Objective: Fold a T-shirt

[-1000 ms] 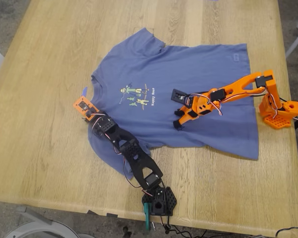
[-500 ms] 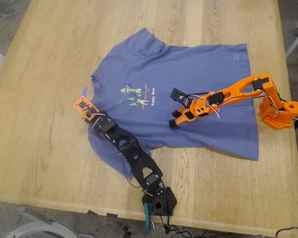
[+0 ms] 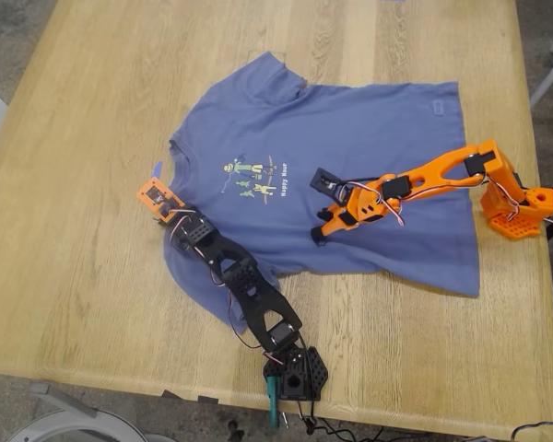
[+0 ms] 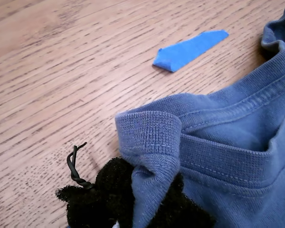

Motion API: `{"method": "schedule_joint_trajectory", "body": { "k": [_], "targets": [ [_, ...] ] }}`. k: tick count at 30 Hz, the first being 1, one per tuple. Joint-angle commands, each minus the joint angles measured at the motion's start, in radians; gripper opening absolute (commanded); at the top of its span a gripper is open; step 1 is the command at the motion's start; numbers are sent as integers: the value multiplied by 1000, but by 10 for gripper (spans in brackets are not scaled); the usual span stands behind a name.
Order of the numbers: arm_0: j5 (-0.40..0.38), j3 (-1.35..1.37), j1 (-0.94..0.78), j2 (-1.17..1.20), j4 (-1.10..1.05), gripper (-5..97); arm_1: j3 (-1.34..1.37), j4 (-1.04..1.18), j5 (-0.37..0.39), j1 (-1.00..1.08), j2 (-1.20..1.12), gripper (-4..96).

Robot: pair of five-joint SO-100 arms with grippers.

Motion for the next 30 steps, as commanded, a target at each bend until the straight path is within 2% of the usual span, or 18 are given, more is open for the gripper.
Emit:
{"method": "schedule_joint_trajectory", "body": {
  "k": [1, 8, 11, 19, 21, 26, 30],
  "targets": [
    [-9, 26, 63, 61, 35, -1, -72, 67, 17, -84, -44, 297],
    [-9, 80, 84, 132, 40, -1, -279, 305, -31, -91, -156, 263],
    [-9, 87, 101, 163, 54, -1, -354, 380, -66, -80, -196, 204],
    [-9, 86, 130, 261, 124, -1, -400, 476, -97, -69, -236, 211],
    [-9, 92, 137, 288, 140, -1, -400, 492, -115, -60, -245, 179],
    [-8, 123, 143, 347, 158, -1, -400, 505, -160, -18, -275, 3],
    [-8, 166, 146, 387, 158, -1, -393, 523, -166, 17, -276, 2]
  ]
}}
